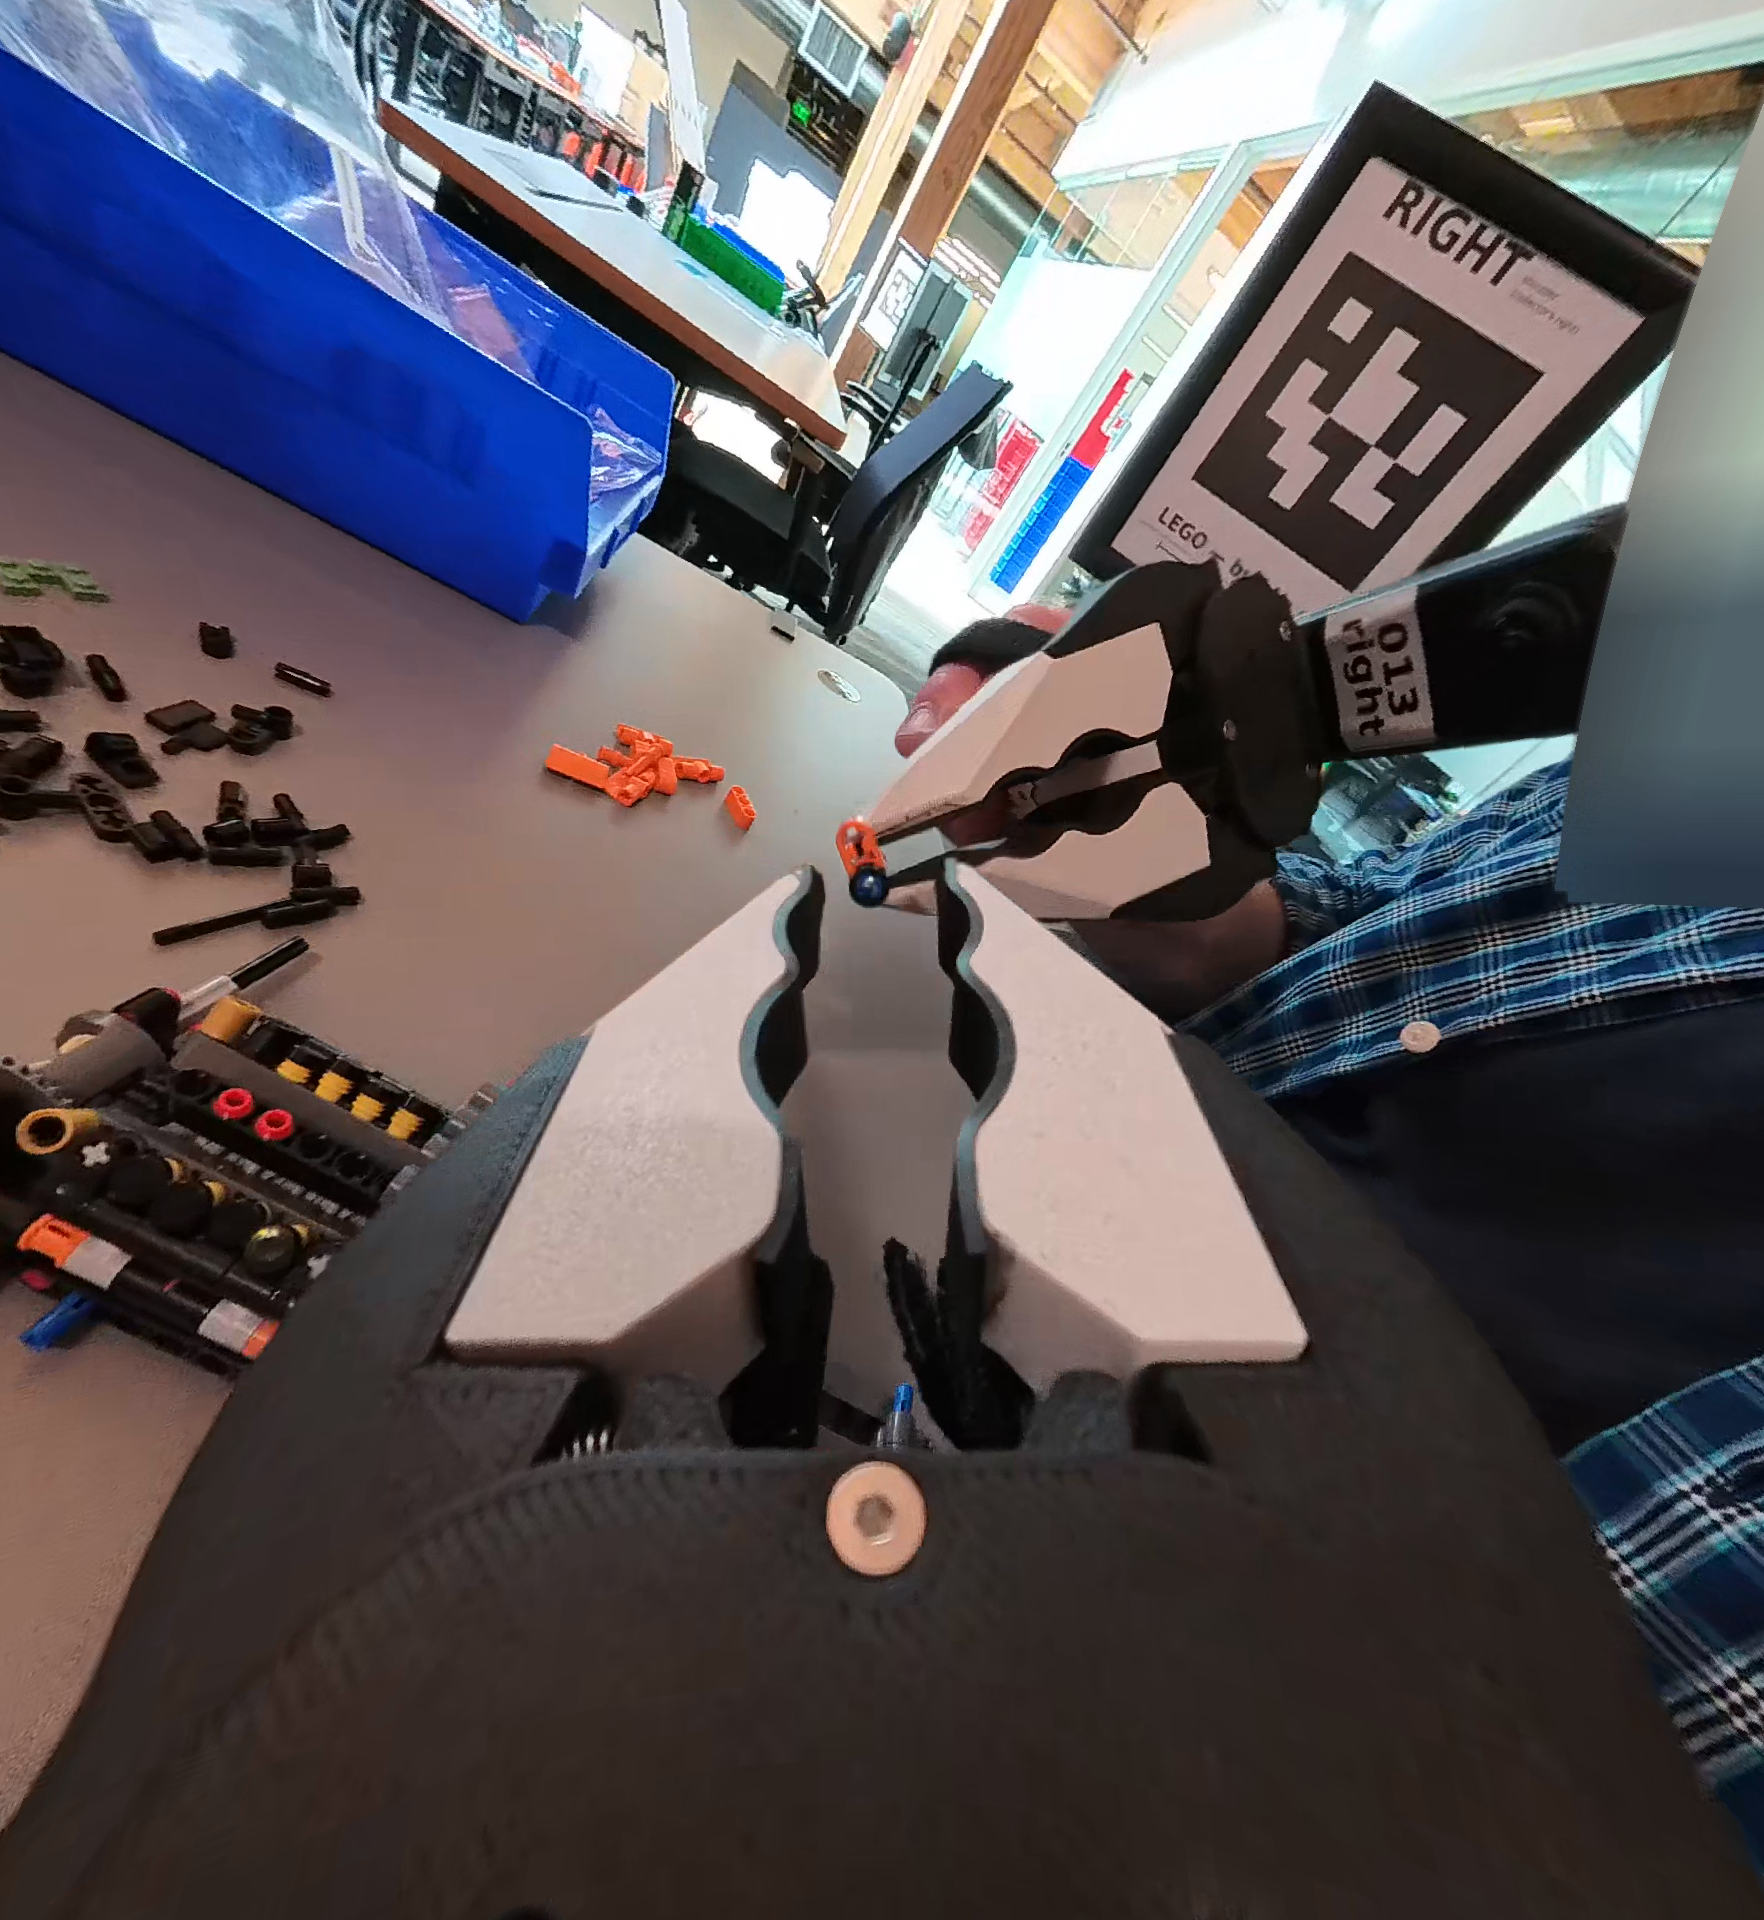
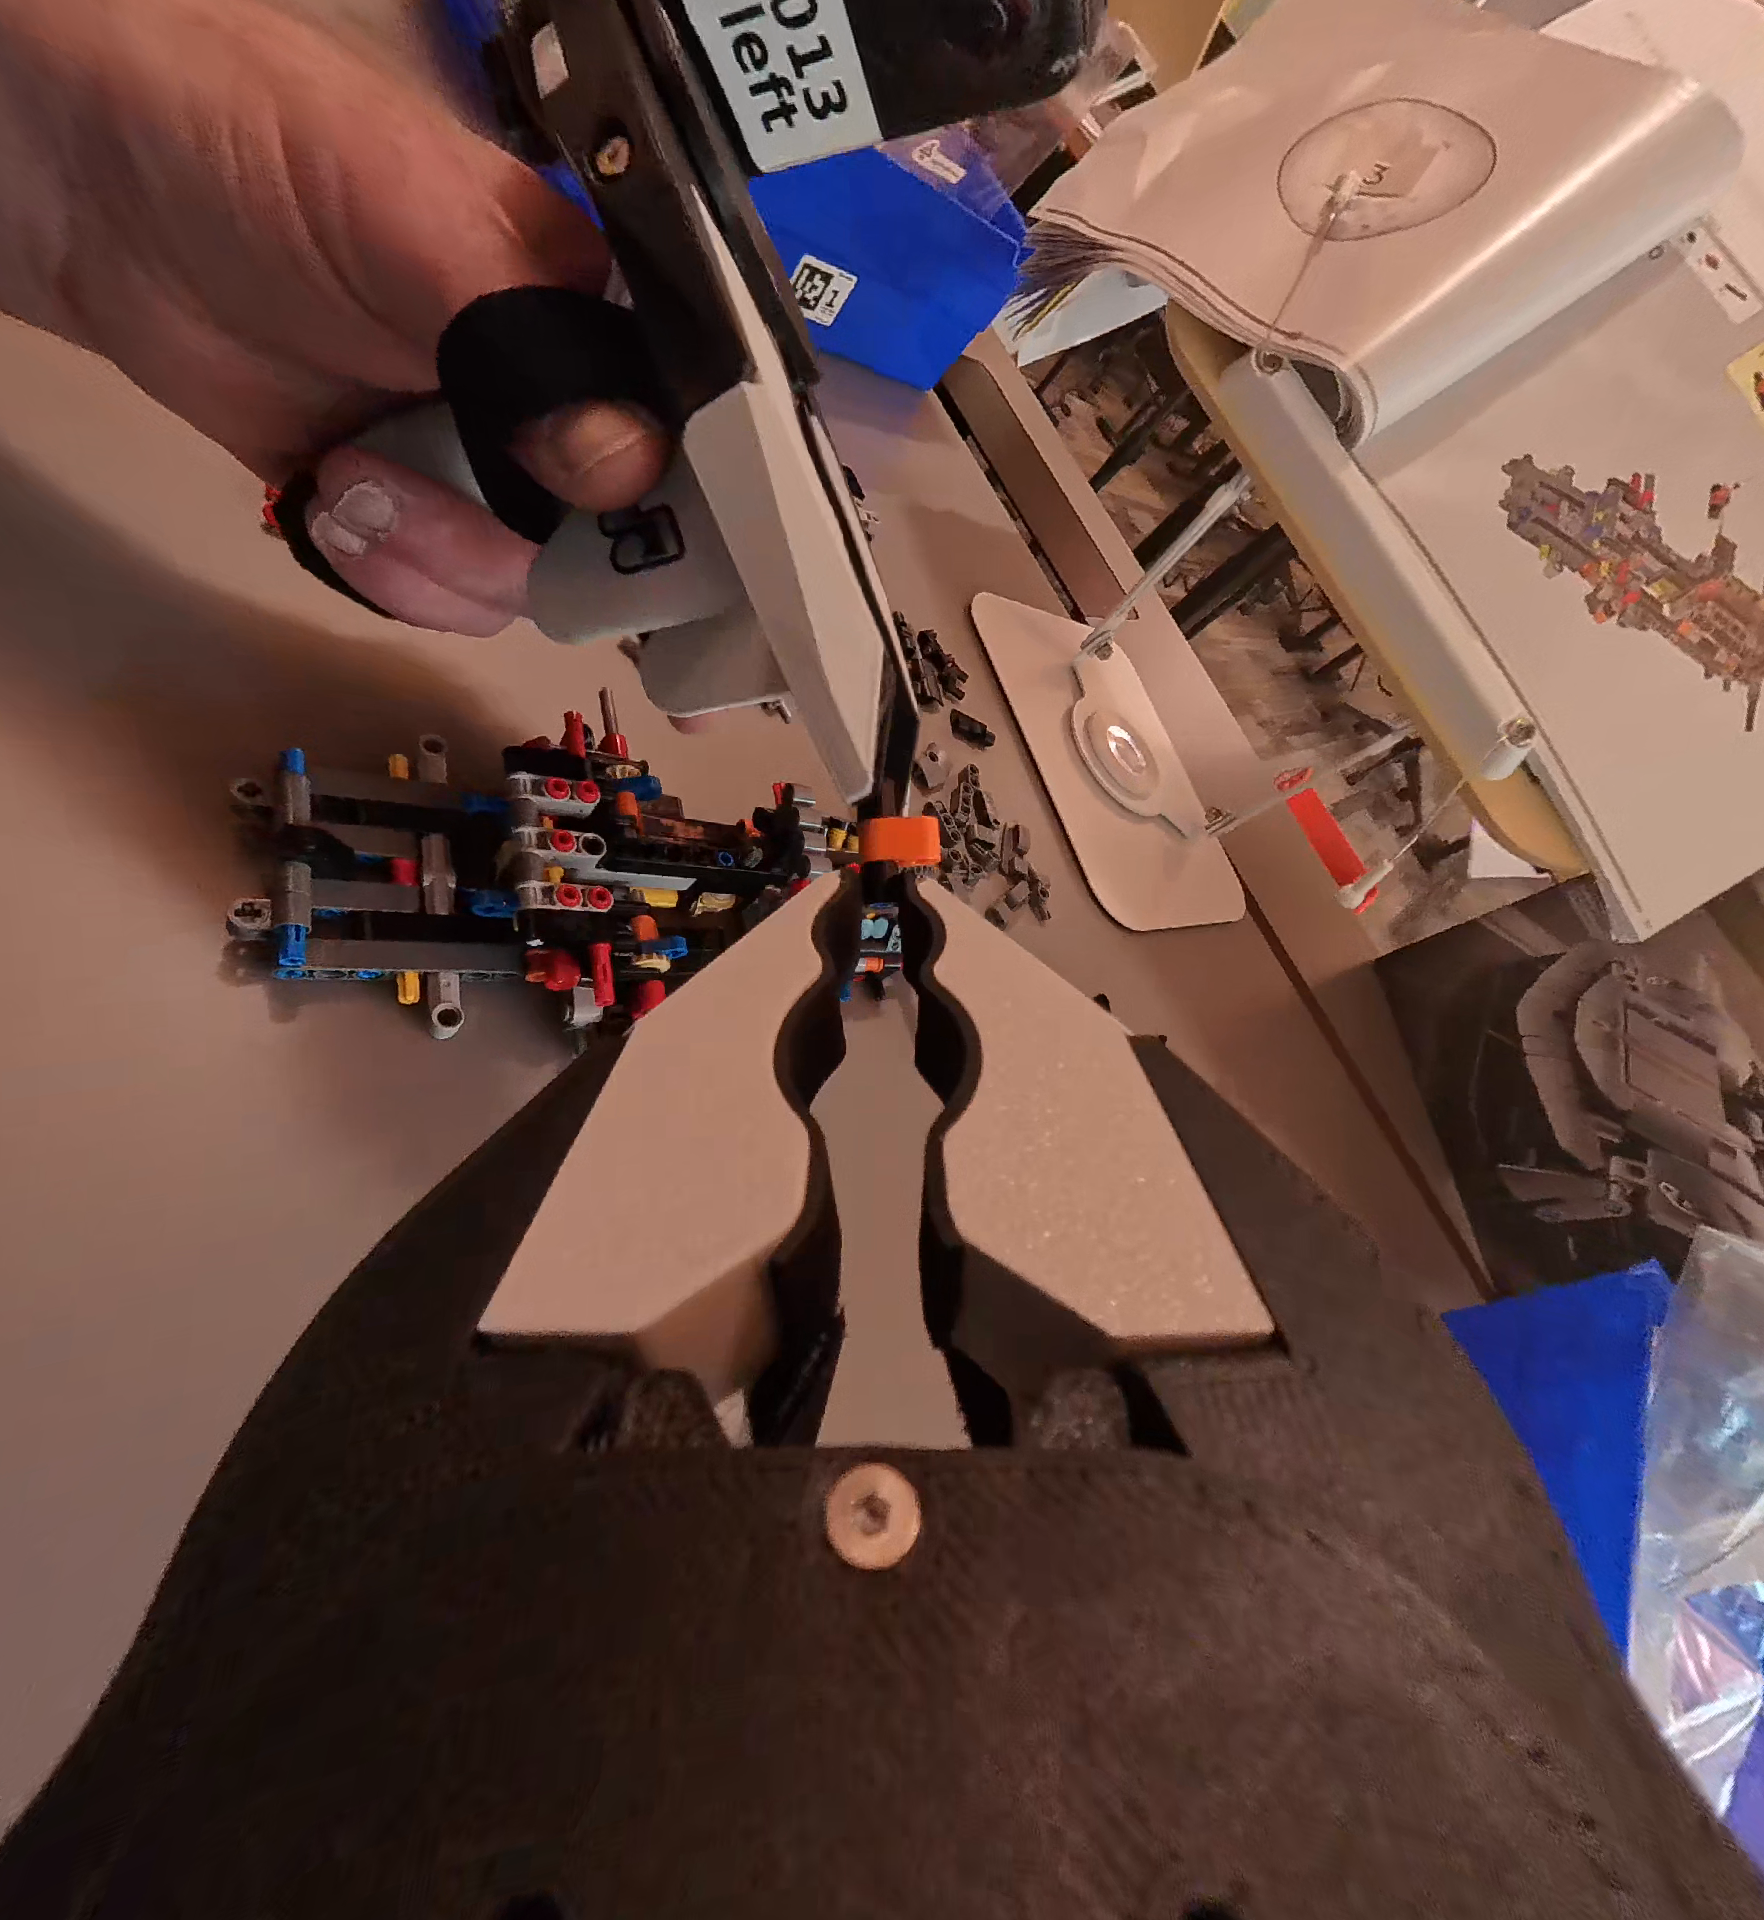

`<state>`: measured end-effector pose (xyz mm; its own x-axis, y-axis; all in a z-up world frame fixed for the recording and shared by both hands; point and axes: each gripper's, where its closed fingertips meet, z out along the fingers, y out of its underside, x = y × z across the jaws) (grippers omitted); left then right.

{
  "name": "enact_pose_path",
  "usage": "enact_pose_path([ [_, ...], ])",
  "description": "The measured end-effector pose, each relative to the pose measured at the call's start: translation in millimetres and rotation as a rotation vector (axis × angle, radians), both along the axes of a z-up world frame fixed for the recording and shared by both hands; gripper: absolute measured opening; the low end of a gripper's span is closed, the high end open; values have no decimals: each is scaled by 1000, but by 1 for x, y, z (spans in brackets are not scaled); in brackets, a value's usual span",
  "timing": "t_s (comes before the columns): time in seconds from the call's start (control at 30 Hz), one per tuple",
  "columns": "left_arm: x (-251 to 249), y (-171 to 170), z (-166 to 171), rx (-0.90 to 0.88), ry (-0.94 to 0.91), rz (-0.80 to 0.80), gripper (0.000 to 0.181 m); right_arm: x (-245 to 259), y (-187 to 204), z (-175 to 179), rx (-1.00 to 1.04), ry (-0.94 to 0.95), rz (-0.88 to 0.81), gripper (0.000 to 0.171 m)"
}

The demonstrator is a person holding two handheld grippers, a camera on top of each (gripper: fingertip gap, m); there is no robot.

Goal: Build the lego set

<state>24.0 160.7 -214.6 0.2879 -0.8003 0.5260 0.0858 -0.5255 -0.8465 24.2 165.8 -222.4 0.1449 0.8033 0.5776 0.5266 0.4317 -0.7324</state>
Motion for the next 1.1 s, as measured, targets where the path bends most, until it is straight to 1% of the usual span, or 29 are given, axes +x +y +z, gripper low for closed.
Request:
enact_pose_path([
  [0.07,1,-1,-1,-2,2,-2,15,-1,-2,0,3,0,5,4],
  [0.1,2,0,-1,2,1,1,8,-2,-2,0,3,1,6,4],
  [0.27,1,-1,-1,11,-1,1,6,-3,-4,0,-43,17,20,7],
  [0.4,2,-3,0,56,1,-5,6,-3,-5,1,-225,87,52,18],
  [0.63,5,-13,7,150,-3,-56,6,-2,-19,6,-616,203,203,5],
  [0.7,6,-17,8,164,-8,-75,6,-1,-23,7,-690,225,244,4],
  [0.77,6,-19,8,167,-5,-95,6,-2,-25,6,-717,233,262,4],
  [0.83,2,-17,4,165,39,-94,7,-4,-23,0,-742,228,255,4],
  [0.9,-10,-10,2,191,103,-50,16,-5,-15,-12,-752,201,237,4],
  [1.0,-31,6,-19,241,311,28,23,-5,0,-35,-739,126,200,3],
  [1.1,-47,18,-41,270,488,66,29,-9,11,-56,-678,42,176,4],
])
